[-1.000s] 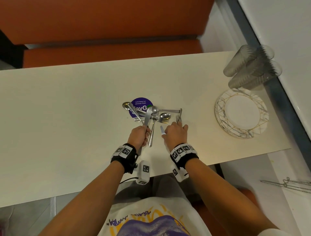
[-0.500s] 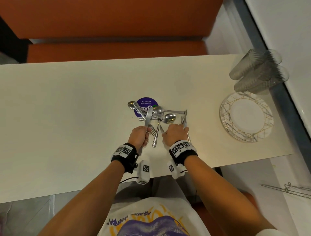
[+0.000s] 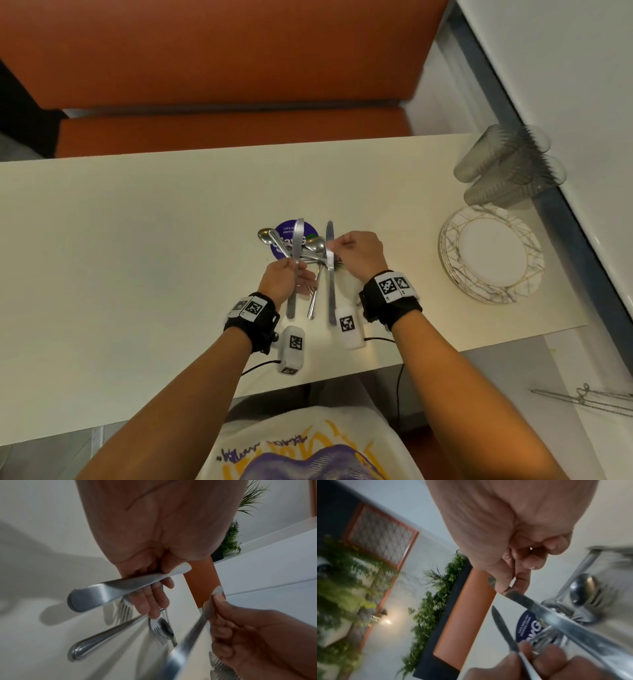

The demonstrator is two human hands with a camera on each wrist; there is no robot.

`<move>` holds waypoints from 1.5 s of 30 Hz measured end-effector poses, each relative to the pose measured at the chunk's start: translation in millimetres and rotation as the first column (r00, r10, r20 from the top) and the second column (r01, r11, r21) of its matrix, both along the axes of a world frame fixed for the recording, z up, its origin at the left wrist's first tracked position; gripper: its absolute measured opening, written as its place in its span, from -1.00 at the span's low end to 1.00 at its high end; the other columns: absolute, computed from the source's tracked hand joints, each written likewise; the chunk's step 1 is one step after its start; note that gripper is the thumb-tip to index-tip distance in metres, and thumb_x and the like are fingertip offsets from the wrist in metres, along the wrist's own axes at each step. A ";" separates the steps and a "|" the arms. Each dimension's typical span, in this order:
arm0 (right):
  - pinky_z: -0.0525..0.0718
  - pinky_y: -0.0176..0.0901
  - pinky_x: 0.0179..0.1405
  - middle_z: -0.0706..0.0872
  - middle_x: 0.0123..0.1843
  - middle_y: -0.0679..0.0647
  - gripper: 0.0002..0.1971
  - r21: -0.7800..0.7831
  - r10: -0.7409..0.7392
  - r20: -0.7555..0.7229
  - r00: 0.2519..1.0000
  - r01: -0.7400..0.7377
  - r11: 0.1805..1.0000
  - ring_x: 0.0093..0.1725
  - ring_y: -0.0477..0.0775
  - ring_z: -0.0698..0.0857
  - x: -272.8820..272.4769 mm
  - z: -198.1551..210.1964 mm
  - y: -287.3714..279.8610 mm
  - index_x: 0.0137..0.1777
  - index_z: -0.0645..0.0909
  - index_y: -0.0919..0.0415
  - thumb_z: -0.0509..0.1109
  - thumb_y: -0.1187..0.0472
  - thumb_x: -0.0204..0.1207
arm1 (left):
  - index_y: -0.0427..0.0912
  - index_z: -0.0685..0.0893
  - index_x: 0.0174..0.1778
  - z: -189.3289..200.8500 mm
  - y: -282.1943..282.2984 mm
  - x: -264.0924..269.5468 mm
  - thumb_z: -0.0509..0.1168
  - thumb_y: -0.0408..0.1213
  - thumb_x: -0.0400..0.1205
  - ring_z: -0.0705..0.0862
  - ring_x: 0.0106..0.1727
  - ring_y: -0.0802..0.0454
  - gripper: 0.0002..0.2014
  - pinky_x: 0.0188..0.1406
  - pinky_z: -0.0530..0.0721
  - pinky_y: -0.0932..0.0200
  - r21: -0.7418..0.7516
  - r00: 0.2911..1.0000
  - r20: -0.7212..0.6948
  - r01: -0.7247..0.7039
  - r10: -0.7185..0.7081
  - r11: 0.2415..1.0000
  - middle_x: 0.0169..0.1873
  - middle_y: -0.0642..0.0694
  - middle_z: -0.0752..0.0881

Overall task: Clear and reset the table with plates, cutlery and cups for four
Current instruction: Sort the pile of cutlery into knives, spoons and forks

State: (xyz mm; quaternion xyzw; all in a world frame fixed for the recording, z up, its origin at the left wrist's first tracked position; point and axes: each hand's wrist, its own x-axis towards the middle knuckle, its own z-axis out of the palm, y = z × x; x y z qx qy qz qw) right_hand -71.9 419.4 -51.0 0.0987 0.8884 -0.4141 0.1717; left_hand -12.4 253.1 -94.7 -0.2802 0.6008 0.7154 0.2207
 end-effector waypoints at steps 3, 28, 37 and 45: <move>0.77 0.07 0.16 0.86 -0.25 -0.05 -0.84 -0.125 -0.113 -0.018 0.993 0.110 0.986 -0.10 0.00 0.82 -10.6 6.4 -10.8 -0.33 0.79 0.00 0.58 0.04 0.47 | -0.41 0.64 0.10 12.2 2.3 -6.0 0.02 -0.38 0.85 0.84 -0.07 -0.39 -0.71 -0.10 0.83 -0.13 0.080 1.000 -0.016 0.024 -0.023 0.996 -0.05 -0.49 0.81; 0.86 -0.13 -0.21 0.89 0.02 0.16 -0.73 -0.281 0.107 -0.101 0.989 -0.132 0.950 -0.19 0.01 0.88 -85.3 20.2 -6.0 0.33 0.76 0.19 0.32 0.25 0.73 | -0.36 0.76 0.12 30.9 13.7 -53.0 0.09 -0.26 0.79 0.51 -0.44 0.02 -0.65 -0.43 0.43 0.14 0.314 0.996 0.088 -0.023 -0.005 0.949 -0.37 -0.11 0.65; 0.87 0.18 -0.18 0.85 -0.29 0.18 -0.78 -0.235 0.191 -0.059 0.980 -0.199 0.951 -0.39 0.17 0.85 -104.4 21.9 12.2 -0.04 0.82 0.24 0.32 0.32 0.70 | -0.35 0.75 0.07 31.0 40.1 -57.8 0.11 -0.27 0.77 0.40 -0.51 0.07 -0.68 -0.51 0.32 0.19 0.263 0.992 0.108 -0.095 0.069 0.960 -0.44 -0.05 0.56; 0.84 -0.15 -0.33 0.86 -0.19 0.24 -0.79 -0.288 -0.030 -0.092 0.995 0.002 0.958 -0.42 0.12 0.85 -129.5 25.2 22.9 -0.01 0.82 0.30 0.33 0.37 0.66 | 0.00 0.72 0.03 14.7 41.5 -56.7 0.38 -0.30 0.69 0.80 -0.17 0.05 -0.91 -0.12 0.74 0.20 -0.387 0.974 -0.144 0.109 -0.177 0.915 -0.14 -0.03 0.82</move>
